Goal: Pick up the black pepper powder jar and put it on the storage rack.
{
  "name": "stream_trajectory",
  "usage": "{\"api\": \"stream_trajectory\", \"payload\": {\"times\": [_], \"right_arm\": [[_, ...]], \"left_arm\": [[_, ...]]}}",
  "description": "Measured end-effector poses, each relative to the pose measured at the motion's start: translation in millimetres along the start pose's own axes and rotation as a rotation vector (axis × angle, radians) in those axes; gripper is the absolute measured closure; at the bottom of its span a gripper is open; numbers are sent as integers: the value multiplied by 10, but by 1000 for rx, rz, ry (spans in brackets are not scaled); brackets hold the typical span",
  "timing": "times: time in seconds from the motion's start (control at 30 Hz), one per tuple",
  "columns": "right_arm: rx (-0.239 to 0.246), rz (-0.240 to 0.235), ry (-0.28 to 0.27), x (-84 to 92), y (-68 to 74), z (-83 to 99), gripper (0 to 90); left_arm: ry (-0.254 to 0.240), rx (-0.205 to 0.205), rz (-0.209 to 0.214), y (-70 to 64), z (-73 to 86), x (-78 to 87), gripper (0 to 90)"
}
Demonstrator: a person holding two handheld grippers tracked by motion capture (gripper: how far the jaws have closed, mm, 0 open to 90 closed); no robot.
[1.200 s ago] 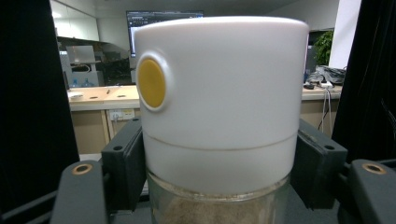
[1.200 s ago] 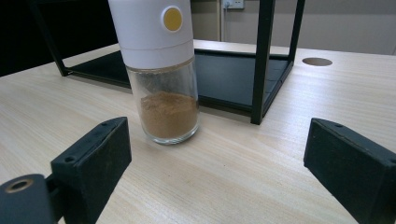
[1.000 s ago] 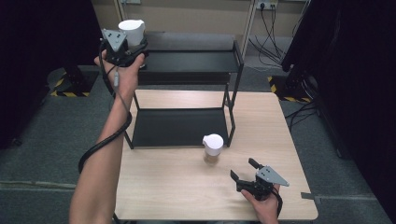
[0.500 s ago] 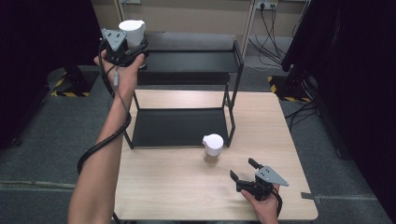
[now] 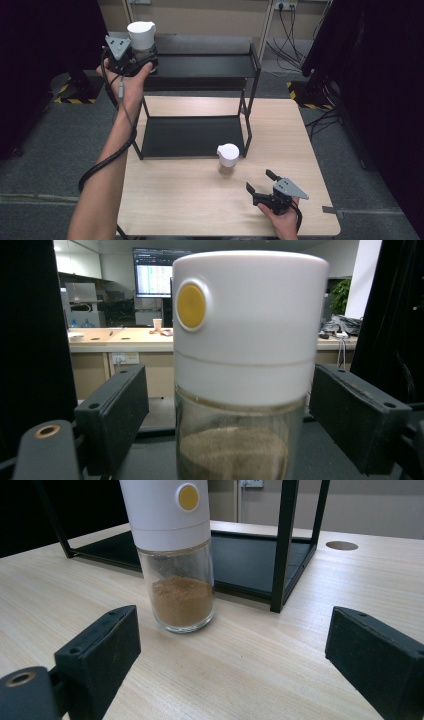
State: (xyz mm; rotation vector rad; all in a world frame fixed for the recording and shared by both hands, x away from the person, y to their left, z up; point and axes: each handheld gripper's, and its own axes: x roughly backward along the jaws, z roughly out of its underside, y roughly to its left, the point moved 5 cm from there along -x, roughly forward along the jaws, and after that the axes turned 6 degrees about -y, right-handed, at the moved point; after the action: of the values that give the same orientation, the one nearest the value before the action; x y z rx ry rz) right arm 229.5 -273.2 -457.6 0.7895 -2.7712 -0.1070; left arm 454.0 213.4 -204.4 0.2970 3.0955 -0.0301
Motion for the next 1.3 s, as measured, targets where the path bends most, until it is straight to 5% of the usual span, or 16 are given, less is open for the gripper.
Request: {"api": "stream_trajectory", "payload": {"times": [0.37,1.3], "right_arm": [[1,3,-1,1,6,1,77],[4,5,-3,4,10,5,77]], "left_arm": [[-59,5,33,2,142,284,149],[-53,6,104,-12,599,662,149]]}}
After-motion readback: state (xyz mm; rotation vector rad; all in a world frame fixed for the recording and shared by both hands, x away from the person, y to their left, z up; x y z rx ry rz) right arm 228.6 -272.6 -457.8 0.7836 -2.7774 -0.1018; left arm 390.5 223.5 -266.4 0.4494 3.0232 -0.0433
